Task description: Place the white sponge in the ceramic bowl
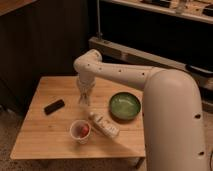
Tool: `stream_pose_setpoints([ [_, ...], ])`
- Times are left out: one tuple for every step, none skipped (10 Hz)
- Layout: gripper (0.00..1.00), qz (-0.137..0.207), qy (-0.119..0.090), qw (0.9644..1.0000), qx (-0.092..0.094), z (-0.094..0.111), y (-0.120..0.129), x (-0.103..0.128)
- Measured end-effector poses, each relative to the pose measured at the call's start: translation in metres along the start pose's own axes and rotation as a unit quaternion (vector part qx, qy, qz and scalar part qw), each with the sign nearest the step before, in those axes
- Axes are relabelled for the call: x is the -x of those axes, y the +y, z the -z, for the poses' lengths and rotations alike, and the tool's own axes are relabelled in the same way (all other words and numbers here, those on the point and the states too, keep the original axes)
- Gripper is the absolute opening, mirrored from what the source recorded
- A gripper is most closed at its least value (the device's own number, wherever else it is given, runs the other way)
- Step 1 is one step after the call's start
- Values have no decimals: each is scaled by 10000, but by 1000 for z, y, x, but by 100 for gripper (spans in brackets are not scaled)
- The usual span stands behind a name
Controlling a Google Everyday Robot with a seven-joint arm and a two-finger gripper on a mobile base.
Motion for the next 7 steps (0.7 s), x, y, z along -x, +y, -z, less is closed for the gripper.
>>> stream_pose_setpoints([
  [11,-37,13,10000,-16,2,3,-3],
  [11,-108,55,9999,-30,7,8,-7],
  [11,-181,87,9998,-39,11,15,-10],
  [11,-237,119,9996,-48,15,19,-13],
  [11,-259,132,9996,-45,16,22,-14],
  [11,-313,159,9994,-62,18,23,-14],
  [11,-384,181,9991,-65,19,29,-14],
])
